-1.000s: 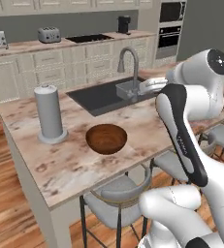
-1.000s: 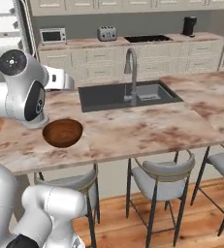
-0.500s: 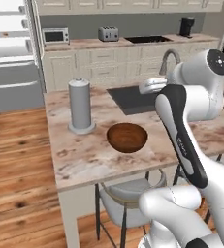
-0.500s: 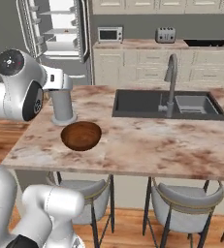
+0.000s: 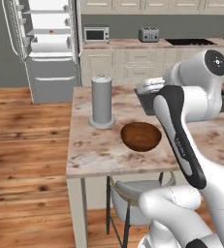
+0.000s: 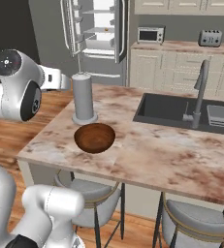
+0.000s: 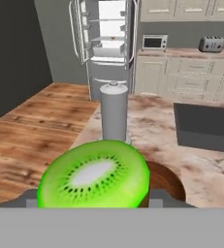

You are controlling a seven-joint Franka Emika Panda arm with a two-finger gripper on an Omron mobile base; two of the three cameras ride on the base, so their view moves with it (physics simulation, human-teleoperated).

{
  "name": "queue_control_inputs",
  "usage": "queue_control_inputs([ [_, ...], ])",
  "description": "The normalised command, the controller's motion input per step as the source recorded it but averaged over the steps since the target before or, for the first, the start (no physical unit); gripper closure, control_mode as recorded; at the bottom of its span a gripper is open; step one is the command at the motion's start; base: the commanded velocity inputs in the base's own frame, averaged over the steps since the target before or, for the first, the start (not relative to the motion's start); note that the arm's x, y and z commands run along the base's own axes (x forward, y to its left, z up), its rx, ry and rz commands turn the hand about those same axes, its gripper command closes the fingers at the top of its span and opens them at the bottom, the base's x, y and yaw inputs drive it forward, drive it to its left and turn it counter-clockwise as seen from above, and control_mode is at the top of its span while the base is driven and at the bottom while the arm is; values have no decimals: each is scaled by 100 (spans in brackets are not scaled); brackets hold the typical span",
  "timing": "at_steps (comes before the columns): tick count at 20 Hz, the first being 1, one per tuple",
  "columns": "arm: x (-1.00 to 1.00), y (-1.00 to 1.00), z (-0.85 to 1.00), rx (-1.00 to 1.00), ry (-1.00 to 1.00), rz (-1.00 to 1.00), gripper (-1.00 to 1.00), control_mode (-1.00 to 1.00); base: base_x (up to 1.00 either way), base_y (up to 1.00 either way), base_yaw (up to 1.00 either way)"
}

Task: Retrieve the kiwi and tangerine from the fridge and place them into the bowl on the dining table.

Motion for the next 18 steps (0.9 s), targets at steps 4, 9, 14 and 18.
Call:
queue_control_inputs([
  [4,7,0,-6,0,7,7,100,-100,31,0,28],
  [9,24,-33,-33,1,32,17,100,-100,0,0,0],
  [14,41,-58,-39,1,32,2,100,-100,0,0,0],
  [18,57,-9,-38,0,25,-1,100,-100,0,0,0],
])
